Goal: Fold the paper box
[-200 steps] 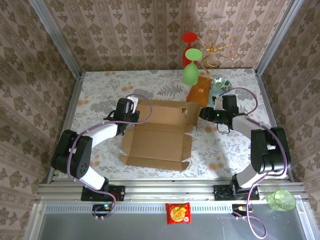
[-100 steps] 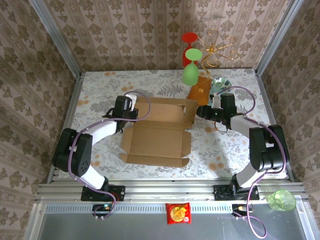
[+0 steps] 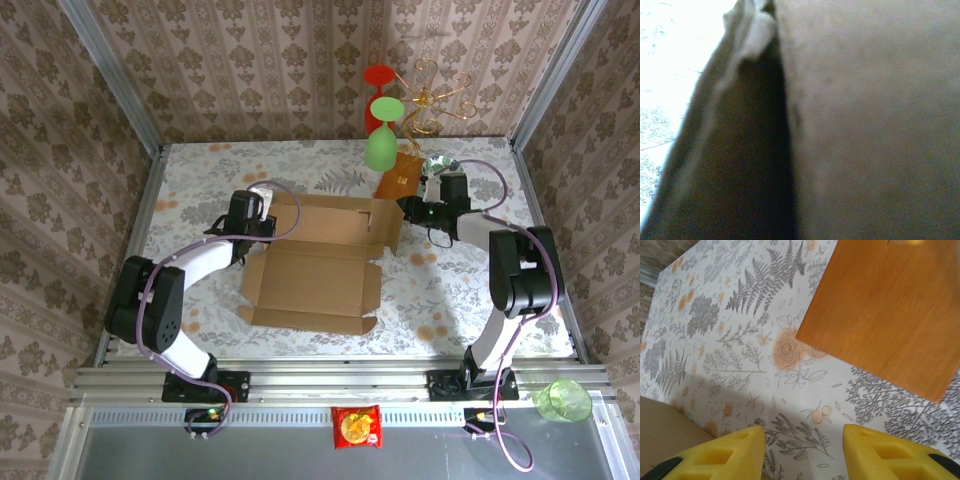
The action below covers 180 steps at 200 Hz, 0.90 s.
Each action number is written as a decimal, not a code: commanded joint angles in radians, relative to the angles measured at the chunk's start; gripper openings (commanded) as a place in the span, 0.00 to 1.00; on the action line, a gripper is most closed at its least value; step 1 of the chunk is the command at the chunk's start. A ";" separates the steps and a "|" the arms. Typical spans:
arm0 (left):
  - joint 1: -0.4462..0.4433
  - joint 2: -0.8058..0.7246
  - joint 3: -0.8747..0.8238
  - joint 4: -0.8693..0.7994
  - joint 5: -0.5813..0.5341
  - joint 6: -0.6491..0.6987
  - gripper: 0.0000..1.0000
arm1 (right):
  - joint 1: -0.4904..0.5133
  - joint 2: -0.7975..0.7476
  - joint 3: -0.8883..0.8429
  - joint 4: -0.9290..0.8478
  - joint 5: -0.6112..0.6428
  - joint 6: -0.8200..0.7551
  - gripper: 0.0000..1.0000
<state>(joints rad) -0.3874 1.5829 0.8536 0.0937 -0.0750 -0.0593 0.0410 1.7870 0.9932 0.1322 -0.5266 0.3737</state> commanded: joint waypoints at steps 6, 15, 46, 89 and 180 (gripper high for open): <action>0.011 0.027 0.006 0.042 -0.016 -0.052 0.00 | 0.020 -0.012 -0.030 0.039 -0.063 0.029 0.46; 0.012 0.032 0.006 0.050 -0.018 -0.063 0.00 | 0.019 -0.034 -0.058 0.055 -0.068 0.040 0.45; 0.012 0.042 0.000 0.067 -0.033 -0.086 0.00 | 0.025 -0.118 -0.163 0.110 -0.075 0.073 0.44; 0.012 0.039 -0.016 0.072 -0.039 -0.103 0.00 | 0.073 -0.178 -0.213 0.107 -0.070 0.056 0.44; 0.011 0.035 -0.021 0.060 -0.017 -0.097 0.00 | 0.168 -0.213 -0.194 0.070 0.011 0.007 0.43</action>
<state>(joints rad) -0.3836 1.6112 0.8417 0.1638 -0.1040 -0.1417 0.1764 1.5913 0.7788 0.2138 -0.5617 0.4213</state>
